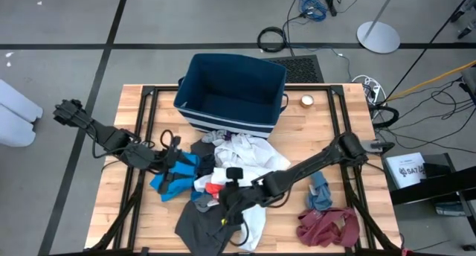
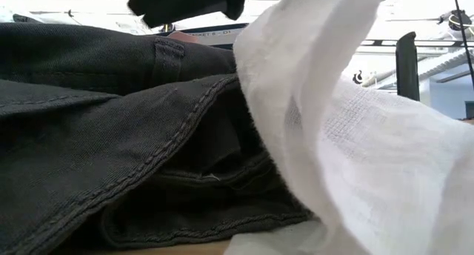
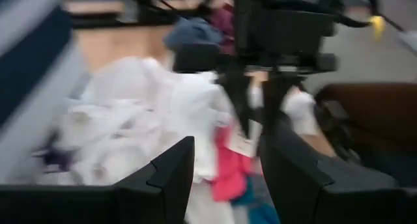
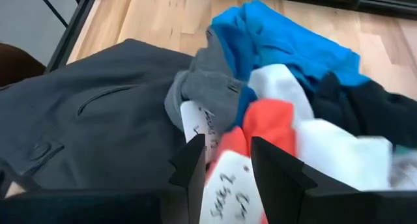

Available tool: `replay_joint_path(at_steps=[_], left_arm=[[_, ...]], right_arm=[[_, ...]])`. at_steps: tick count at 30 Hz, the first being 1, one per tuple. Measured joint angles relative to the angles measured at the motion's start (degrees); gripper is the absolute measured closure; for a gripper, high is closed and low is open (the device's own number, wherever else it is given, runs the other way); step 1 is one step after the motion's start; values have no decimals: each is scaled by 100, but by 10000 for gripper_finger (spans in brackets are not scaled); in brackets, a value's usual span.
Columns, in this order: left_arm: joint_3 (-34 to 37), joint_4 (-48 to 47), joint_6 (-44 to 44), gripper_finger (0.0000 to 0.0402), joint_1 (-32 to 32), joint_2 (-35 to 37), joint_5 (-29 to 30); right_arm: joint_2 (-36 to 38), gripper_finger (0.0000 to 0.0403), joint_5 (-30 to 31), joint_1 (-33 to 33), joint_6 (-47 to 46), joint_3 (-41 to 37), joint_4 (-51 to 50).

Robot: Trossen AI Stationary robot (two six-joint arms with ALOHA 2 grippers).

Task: Sort clothes
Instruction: Move the blue and gray sock to the right of the table

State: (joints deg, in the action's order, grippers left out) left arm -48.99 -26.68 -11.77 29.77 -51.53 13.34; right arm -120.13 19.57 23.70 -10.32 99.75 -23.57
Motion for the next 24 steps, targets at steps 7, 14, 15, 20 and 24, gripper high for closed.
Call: replay_joint_path(at_steps=[7, 14, 15, 20, 24], left_arm=[[0, 25, -696, 220, 307, -1007, -592], [0, 37, -1139, 220, 566, -2037, -628], [0, 33, -1190, 220, 567, -2122, -625], [0, 13, -1285, 220, 562, -2424, -504], [0, -37, -1300, 220, 499, -2590, -346]], right_arm=[[-38, 291, 36, 0, 198, 196, -148], [82, 291, 157, 7, 160, 196, -430], [82, 291, 155, 7, 136, 196, -501], [82, 291, 157, 7, 65, 196, -700], [82, 291, 165, 9, 89, 196, -663]])
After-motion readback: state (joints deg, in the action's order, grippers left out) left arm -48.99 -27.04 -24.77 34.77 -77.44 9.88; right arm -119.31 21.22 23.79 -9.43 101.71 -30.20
